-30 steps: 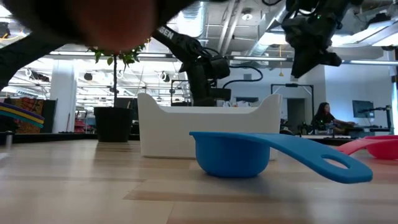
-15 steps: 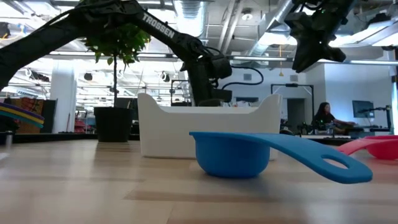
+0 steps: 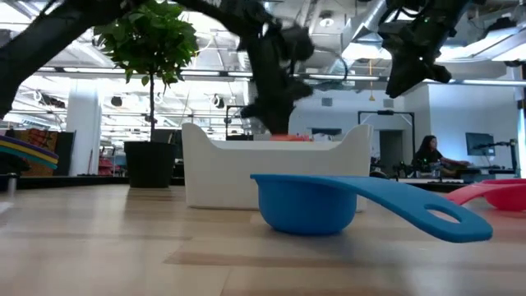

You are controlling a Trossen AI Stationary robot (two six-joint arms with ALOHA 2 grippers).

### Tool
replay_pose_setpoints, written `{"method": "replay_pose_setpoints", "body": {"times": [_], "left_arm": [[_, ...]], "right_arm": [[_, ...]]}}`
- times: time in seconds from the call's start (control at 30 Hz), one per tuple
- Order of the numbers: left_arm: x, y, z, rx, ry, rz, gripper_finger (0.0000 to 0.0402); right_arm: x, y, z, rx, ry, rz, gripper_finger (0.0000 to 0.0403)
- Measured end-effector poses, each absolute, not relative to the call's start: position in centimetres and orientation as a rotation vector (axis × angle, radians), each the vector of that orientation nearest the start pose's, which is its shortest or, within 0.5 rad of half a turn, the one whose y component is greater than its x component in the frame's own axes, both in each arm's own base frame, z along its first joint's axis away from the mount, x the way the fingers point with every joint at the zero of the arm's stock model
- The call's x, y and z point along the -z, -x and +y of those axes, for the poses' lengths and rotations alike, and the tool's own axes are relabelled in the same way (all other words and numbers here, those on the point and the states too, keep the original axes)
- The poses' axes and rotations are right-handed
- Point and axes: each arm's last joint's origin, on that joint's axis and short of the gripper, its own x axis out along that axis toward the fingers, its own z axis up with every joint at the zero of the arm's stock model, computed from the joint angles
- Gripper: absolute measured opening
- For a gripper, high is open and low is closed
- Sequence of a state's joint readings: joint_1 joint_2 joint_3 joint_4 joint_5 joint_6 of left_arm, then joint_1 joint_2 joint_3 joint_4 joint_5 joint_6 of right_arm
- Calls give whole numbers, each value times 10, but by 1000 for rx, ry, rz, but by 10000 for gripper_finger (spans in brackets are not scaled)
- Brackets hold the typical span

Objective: Nest measuring cups in basket
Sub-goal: Stack the orange measuring cup into the purple measuring cup

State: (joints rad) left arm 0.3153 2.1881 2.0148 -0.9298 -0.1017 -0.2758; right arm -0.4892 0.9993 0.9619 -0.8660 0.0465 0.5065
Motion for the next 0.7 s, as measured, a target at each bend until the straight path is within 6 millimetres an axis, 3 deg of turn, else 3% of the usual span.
{"method": "replay_pose_setpoints", "body": {"times": [0.2,0.37,0.57,0.7], "left_arm": [[-273,-443,88,-716,650,957,2],[-277,-442,36,-869,802,893,2],[-279,-421,-14,-1096,954,890,2],[-293,-402,-55,-1234,1093,784,2]], "right_arm": [[-305,-156,-102,653,-571,729,85],[-306,-152,-109,596,-534,723,85],[-307,-149,-115,564,-514,712,85],[-307,-147,-118,572,-518,700,85]]}}
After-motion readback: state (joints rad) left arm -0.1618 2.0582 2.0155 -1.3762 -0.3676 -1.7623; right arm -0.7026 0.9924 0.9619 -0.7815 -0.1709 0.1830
